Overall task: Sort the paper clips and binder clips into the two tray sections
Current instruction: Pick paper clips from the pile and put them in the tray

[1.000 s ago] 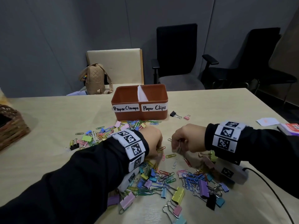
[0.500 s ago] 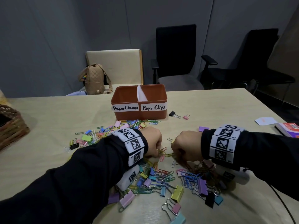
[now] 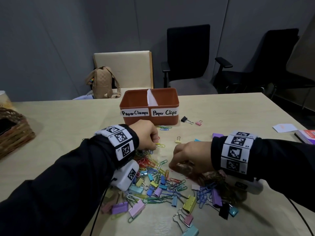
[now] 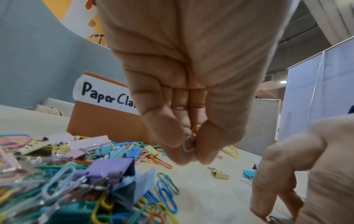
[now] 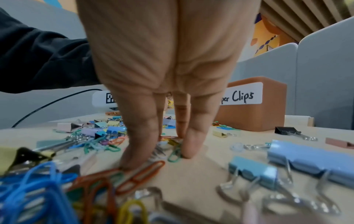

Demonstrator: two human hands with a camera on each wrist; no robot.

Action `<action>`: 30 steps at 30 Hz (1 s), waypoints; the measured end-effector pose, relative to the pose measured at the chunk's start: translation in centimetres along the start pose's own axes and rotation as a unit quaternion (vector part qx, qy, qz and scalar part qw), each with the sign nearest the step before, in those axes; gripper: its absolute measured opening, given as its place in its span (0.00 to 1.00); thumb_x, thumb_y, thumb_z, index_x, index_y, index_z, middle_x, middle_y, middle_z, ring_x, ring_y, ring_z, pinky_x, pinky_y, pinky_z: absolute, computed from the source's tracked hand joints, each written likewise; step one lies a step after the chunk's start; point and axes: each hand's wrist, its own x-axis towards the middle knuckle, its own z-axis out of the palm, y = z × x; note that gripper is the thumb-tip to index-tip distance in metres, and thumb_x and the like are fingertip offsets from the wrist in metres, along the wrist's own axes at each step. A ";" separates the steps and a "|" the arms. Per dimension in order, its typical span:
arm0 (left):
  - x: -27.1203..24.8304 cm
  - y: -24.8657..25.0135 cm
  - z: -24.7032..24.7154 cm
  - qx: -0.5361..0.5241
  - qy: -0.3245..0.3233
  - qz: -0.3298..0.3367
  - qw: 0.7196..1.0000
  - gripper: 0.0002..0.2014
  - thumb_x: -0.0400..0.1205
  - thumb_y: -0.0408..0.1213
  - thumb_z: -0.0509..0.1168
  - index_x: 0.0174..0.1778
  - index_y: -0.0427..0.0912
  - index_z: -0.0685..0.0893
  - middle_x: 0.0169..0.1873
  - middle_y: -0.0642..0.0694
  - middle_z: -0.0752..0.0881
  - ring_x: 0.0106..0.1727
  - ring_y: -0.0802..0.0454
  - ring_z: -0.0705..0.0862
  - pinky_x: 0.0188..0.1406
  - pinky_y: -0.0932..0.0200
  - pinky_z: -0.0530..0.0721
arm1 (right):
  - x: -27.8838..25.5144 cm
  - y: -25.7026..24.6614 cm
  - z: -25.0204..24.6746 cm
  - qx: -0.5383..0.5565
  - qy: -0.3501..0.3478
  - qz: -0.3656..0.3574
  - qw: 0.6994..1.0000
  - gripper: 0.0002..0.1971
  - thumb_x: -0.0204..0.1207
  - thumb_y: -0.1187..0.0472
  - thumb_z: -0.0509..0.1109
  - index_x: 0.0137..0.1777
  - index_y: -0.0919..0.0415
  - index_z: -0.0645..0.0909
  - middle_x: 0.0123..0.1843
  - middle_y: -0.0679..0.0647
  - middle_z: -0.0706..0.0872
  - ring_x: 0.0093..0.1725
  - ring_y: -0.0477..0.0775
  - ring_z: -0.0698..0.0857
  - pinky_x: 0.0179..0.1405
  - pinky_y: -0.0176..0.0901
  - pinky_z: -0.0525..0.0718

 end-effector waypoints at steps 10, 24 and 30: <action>-0.5 -1.1 -0.3 0.001 0.021 -0.006 1.000 0.07 0.71 0.34 0.76 0.34 0.49 0.85 0.28 0.59 0.80 0.28 0.67 0.78 0.30 0.70 0.76 | 3.0 -1.1 -0.3 -0.012 0.048 0.020 0.999 0.20 0.77 0.65 0.68 0.69 0.55 0.76 0.59 0.56 0.81 0.57 0.59 0.82 0.54 0.47 0.79; 0.2 -2.2 -1.2 -0.065 0.038 -0.014 0.997 0.07 0.72 0.29 0.73 0.33 0.45 0.85 0.24 0.52 0.85 0.24 0.59 0.83 0.26 0.68 0.80 | 2.4 -1.6 -0.1 -0.021 0.028 -0.058 0.998 0.15 0.73 0.65 0.72 0.60 0.56 0.83 0.55 0.57 0.82 0.54 0.61 0.82 0.47 0.48 0.80; 2.0 -1.0 -4.0 -0.163 0.111 -0.027 0.980 0.05 0.71 0.28 0.76 0.33 0.40 0.87 0.25 0.46 0.88 0.24 0.56 0.85 0.28 0.61 0.85 | 2.2 -1.5 0.5 0.019 0.033 -0.038 0.999 0.07 0.72 0.64 0.71 0.50 0.59 0.85 0.47 0.57 0.87 0.49 0.61 0.83 0.47 0.48 0.82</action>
